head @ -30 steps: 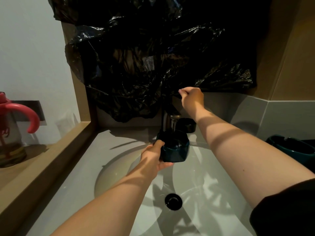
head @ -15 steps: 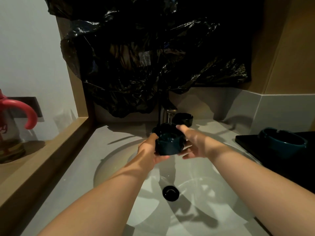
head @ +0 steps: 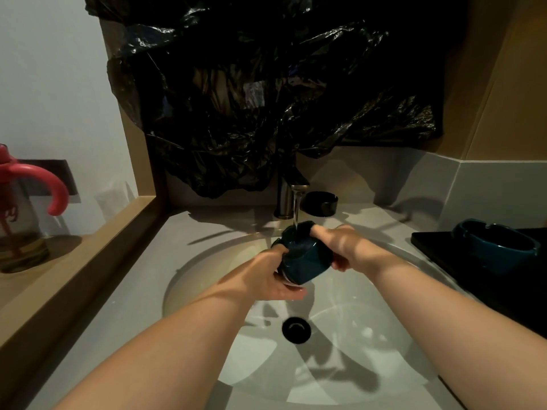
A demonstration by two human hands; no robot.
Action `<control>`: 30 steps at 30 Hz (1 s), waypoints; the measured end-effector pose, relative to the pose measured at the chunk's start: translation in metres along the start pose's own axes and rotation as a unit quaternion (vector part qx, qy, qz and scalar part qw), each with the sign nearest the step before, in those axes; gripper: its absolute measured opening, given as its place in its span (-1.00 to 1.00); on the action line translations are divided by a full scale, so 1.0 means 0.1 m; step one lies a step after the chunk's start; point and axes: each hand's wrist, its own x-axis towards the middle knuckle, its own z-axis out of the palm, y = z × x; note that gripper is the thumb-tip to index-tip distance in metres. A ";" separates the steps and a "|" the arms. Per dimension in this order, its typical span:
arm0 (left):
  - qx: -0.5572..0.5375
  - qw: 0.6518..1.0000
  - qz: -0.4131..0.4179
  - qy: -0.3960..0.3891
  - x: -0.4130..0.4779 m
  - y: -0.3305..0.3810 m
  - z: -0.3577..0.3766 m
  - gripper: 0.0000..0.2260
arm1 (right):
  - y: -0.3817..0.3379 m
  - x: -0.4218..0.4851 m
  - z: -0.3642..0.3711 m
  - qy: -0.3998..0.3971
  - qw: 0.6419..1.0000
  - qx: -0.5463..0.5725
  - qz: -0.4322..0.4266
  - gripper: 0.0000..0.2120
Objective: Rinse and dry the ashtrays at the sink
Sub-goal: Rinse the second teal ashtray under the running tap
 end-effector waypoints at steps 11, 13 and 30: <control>0.005 0.976 0.164 0.140 0.00 0.13 0.01 -0.73 | 0.25 0.03 0.12 -0.152 0.957 0.246 0.003 -0.81; 0.037 0.986 0.121 0.104 -0.03 0.09 0.01 -0.71 | 0.22 0.04 0.03 -0.119 0.958 0.253 0.061 -0.77; 0.070 0.970 0.175 0.156 0.12 0.12 -0.02 -0.61 | 0.31 0.05 0.05 -0.162 0.956 0.244 -0.010 -0.79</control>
